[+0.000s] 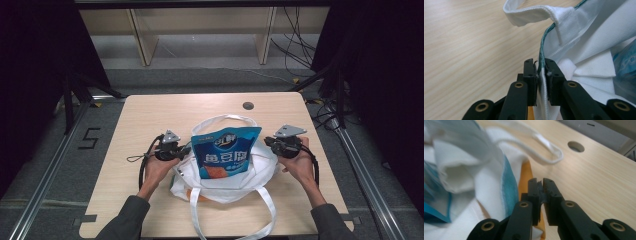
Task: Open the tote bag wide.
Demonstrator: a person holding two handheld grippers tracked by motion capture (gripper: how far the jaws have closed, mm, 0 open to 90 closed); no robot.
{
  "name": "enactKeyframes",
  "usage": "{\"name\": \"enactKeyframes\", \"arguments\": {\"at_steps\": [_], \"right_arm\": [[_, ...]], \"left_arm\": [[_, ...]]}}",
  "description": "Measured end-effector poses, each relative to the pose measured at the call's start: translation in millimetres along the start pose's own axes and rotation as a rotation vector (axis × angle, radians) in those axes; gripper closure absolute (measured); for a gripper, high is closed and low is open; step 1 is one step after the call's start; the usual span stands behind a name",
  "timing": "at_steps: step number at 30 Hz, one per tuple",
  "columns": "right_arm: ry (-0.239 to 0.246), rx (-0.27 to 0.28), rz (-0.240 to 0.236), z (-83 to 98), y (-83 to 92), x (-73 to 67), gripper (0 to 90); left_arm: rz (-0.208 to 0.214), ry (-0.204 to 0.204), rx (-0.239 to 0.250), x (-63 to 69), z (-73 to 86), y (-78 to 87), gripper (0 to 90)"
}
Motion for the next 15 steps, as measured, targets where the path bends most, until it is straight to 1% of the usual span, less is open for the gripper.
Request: {"name": "enactKeyframes", "arguments": {"at_steps": [1, 2, 3, 4, 5, 6, 7, 8, 9, 10, 11, 12, 14, 15], "right_arm": [[-0.01, 0.024, -0.001, -5.5, 5.5, 1.5, 81.2], [-0.035, 0.045, -0.009, -10.0, 9.4, 1.4, 77.9], [-0.065, 0.055, -0.029, -12.9, 12.2, 0.8, 75.1], [-0.097, 0.055, -0.064, -16.4, 15.0, -0.2, 72.2], [-0.117, 0.053, -0.083, -18.3, 16.2, -3.7, 70.3], [-0.102, 0.036, -0.108, -18.9, 16.6, -5.3, 70.1], [-0.094, 0.022, -0.118, -17.7, 15.3, -9.1, 69.7], [-0.096, -0.002, -0.119, -15.7, 13.8, -12.1, 70.6], [-0.082, -0.04, -0.109, -12.6, 11.5, -15.7, 75.9], [-0.082, -0.04, -0.109, -12.6, 11.5, -15.7, 75.9], [0.067, -0.079, -0.08, -2.9, 0.1, -13.1, 86.0], [0.075, -0.089, -0.062, 1.0, -3.1, -11.3, 87.5], [0.048, -0.104, -0.034, 10.7, -11.1, -6.9, 87.5], [0.064, -0.101, -0.023, 17.0, -16.5, -3.5, 87.5]], "left_arm": [[-0.009, 0.005, 0.012, 0.7, 0.9, -0.9, 80.0], [-0.01, 0.001, 0.007, 0.9, 1.0, -0.8, 79.8], [-0.008, -0.005, 0.006, 1.3, 1.0, -0.7, 79.8], [-0.005, -0.012, 0.006, 1.5, 0.9, -0.9, 79.8], [-0.004, -0.018, 0.004, 1.2, 0.7, -1.1, 79.8], [-0.001, -0.011, 0.002, 1.2, 1.2, -1.2, 79.8], [-0.002, -0.01, -0.001, 1.3, 1.4, -1.0, 79.8], [-0.011, -0.007, 0.009, 2.0, 2.0, -1.3, 79.8], [-0.001, -0.014, 0.0, 1.9, 2.5, -2.6, 79.9], [-0.001, -0.014, 0.0, 1.9, 2.5, -2.6, 79.6], [-0.004, -0.035, -0.013, 1.7, 3.9, -3.6, 79.6], [0.008, -0.048, -0.022, 1.1, 5.8, -5.3, 79.6], [0.014, -0.037, -0.025, 1.2, 9.7, -9.8, 79.7], [0.01, -0.037, -0.024, 0.4, 11.1, -12.4, 79.7]]}}
Point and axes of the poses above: each handheld gripper's, and its own axes: y roughly backward along the jaws, z roughly out of its underside, x roughly to its right, the point moved 2 cm from there along -y, roughly forward along the jaws, and after that the axes turned 15 degrees about x, right-handed, at the moved point
